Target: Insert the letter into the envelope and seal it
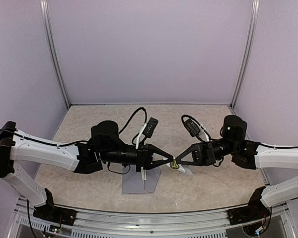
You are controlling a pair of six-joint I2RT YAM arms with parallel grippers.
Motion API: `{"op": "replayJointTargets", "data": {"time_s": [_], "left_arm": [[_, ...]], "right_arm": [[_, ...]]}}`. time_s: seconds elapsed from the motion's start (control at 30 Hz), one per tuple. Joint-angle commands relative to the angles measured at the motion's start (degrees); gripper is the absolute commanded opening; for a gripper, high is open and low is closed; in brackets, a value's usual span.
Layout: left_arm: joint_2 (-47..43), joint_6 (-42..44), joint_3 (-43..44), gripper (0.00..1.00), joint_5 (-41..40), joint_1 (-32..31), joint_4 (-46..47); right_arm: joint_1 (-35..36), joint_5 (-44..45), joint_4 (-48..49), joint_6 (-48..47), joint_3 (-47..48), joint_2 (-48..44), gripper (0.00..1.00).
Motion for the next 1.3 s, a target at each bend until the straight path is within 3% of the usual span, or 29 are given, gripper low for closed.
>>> {"op": "replayJointTargets", "data": {"time_s": [0.0, 0.4, 0.63, 0.77, 1.03, 1.17, 1.27], "left_arm": [[-1.05, 0.45, 0.87, 0.0, -2.69, -0.13, 3.55], [-1.62, 1.04, 0.74, 0.0, -2.02, -0.17, 0.29], [-2.35, 2.57, 1.76, 0.0, -3.22, -0.1, -6.65], [-2.25, 3.23, 2.6, 0.0, -3.43, -0.1, -8.82], [-1.19, 3.08, 4.99, 0.0, -4.38, -0.05, -12.23], [-0.92, 2.82, 5.05, 0.0, -4.95, -0.08, -12.44], [-0.91, 2.59, 5.06, 0.0, -5.61, -0.04, -12.59]], "right_arm": [[2.03, -1.59, 2.1, 0.18, 0.32, 1.22, 0.0], [1.19, 3.02, 0.19, 0.82, 0.65, 0.22, 0.0], [1.19, 0.35, 2.77, 2.57, 0.88, 0.71, 0.37], [1.23, -0.35, 2.9, 2.84, 1.3, 1.57, 0.43], [2.82, 1.2, -4.32, -1.06, 3.94, 4.2, 0.28], [3.06, 1.06, -4.4, -1.23, 4.05, 4.94, 0.16], [3.12, 1.18, -5.25, -1.83, 4.23, 5.07, 0.0]]}}
